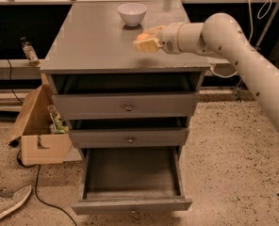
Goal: Pick orange from bottom drawer and place on counter
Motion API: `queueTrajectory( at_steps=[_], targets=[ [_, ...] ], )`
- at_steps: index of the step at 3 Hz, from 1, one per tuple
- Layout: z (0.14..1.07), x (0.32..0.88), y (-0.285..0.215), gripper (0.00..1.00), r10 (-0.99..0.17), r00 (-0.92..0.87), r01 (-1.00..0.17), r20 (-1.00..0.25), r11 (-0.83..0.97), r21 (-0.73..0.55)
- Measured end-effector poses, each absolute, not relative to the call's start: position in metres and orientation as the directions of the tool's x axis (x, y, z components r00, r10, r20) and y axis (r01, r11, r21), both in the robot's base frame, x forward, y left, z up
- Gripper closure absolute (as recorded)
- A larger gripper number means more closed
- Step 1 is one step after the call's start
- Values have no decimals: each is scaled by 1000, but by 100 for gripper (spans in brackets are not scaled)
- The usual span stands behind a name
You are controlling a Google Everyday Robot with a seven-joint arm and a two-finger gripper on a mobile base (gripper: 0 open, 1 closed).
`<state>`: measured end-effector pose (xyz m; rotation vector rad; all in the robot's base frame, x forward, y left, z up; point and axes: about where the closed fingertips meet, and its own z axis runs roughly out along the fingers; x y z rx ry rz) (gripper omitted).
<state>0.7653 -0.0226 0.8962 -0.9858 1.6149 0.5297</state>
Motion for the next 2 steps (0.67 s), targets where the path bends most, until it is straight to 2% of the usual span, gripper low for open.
queueTrajectory(
  at_steps=[2],
  targets=[
    [889, 834, -55, 100, -283, -172, -644, -943, 757, -110]
  ],
)
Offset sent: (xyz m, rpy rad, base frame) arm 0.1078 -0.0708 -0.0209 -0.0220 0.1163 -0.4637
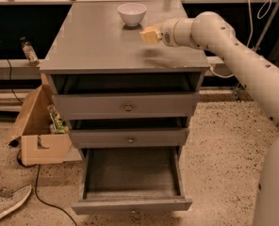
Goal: Pick orange from bottom drawer and place on counter
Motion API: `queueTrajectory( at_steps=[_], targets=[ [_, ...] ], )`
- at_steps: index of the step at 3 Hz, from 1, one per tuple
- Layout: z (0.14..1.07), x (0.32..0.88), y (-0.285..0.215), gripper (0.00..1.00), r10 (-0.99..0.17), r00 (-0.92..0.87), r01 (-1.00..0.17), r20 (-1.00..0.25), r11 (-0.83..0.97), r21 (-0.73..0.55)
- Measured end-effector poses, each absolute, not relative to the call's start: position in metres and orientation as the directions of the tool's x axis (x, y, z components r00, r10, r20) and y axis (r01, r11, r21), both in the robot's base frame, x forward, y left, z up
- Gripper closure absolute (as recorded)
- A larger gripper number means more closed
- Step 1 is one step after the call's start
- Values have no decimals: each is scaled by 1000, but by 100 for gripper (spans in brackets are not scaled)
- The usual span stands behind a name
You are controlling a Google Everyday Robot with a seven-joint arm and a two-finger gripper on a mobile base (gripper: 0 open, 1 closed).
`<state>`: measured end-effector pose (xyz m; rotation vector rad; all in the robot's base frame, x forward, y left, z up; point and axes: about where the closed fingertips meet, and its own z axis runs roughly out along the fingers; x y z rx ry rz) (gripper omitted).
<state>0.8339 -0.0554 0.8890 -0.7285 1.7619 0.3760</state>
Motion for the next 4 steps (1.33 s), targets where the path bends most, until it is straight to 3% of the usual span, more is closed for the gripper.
queueTrajectory(
  at_steps=[2, 4],
  targets=[
    [861, 874, -76, 58, -341, -340, -560, -876, 822, -102],
    [846, 885, -75, 12, -375, -386, -578, -843, 810, -96]
  ],
)
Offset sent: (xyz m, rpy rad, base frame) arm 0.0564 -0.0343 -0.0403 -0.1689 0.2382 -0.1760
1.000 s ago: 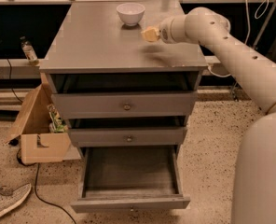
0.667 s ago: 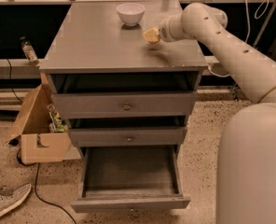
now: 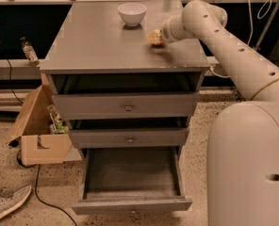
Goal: Pick orange from bottom drawer and place on counter
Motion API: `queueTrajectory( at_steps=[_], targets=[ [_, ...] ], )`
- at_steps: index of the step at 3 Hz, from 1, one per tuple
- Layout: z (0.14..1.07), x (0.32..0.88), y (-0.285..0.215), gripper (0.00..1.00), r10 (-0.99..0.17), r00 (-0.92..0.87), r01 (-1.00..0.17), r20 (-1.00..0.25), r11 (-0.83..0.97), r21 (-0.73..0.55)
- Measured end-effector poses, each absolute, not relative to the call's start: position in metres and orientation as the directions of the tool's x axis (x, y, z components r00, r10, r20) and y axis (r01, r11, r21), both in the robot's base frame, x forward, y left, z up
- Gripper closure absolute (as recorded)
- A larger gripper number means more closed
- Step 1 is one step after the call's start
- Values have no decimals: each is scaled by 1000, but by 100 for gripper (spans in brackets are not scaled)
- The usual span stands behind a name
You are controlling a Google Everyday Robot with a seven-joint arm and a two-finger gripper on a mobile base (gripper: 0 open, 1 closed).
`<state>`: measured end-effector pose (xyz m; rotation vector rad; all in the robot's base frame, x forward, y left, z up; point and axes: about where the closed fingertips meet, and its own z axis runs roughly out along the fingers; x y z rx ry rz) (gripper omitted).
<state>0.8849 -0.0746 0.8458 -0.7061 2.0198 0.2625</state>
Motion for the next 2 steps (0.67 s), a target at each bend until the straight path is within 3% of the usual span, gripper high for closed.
queueTrajectory(
  at_steps=[1, 2],
  targets=[
    [851, 882, -72, 0, -376, -352, -606, -857, 790, -97],
    [875, 872, -69, 0, -370, -284, -646, -884, 756, -109]
  ],
)
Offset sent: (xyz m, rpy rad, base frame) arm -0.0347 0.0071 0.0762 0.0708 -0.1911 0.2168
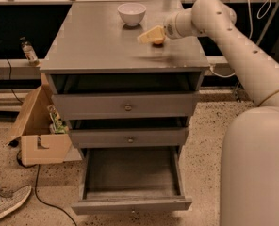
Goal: Pick orange from bottom drawer and place on counter
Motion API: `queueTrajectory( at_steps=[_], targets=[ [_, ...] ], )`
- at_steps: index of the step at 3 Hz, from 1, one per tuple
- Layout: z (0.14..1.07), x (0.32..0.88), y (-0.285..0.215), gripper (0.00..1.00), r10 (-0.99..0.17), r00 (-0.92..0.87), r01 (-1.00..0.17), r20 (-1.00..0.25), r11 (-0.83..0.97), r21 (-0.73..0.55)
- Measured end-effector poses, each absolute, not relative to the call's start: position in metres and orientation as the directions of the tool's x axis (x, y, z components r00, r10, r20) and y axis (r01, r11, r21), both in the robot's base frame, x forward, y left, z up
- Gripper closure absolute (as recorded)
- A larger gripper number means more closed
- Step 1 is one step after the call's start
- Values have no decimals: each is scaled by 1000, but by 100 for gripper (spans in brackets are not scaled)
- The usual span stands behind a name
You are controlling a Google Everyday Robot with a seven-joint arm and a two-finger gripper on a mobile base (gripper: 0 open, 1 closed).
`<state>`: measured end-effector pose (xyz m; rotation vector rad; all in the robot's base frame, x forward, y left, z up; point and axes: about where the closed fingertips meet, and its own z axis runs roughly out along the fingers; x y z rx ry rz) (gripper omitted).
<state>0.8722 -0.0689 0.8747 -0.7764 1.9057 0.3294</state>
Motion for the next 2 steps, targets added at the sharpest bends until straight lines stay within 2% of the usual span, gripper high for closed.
queueTrajectory(
  at_steps=[2],
  targets=[
    [922, 829, -89, 0, -333, -129, -761, -934, 637, -122]
  ],
)
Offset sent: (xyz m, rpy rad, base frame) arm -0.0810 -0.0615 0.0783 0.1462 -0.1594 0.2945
